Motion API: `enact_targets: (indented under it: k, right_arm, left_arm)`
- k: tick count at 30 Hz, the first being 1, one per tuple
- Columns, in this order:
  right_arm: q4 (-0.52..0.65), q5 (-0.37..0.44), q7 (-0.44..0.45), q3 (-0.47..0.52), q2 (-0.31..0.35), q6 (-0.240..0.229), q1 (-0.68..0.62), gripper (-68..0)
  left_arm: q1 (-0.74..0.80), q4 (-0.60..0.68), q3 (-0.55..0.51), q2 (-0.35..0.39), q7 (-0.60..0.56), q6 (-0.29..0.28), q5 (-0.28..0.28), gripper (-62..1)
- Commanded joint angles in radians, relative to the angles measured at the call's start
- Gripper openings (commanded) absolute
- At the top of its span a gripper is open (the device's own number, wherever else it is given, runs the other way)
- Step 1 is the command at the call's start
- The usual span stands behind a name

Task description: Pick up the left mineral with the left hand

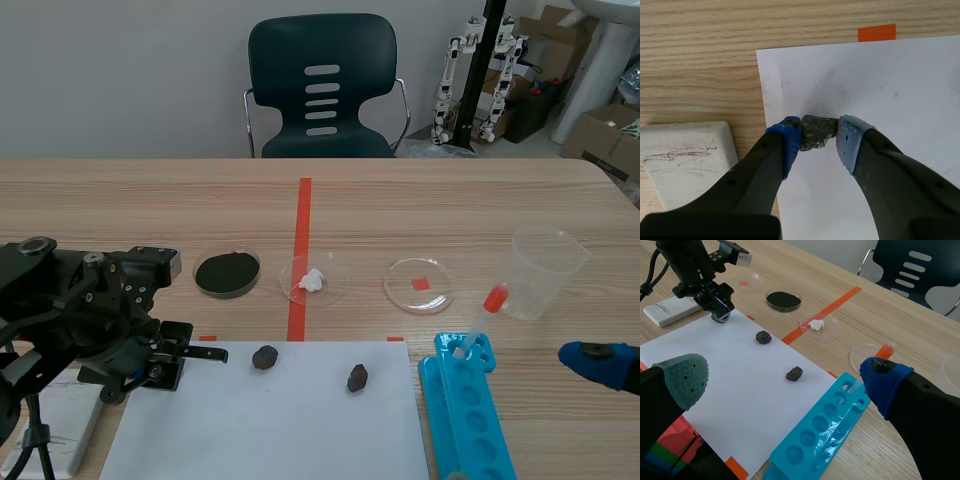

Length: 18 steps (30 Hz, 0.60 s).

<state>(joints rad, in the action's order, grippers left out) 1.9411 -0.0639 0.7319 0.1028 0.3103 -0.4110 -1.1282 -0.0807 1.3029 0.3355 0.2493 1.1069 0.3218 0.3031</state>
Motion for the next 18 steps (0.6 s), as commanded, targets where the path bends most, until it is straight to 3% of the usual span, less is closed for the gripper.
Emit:
enact_targets:
  k: [1,18]
  right_arm:
    - [0.009,0.011,0.013,0.003,0.000,-0.001,-0.002,-3.7]
    - [0.009,0.011,0.013,0.003,0.000,-0.001,-0.002,-3.7]
  left_arm:
    - [-0.002,0.010,0.003,-0.005,-0.010,0.005,0.000,-49.0]
    - [0.003,0.011,0.003,-0.005,-0.011,0.005,0.000,-49.4]
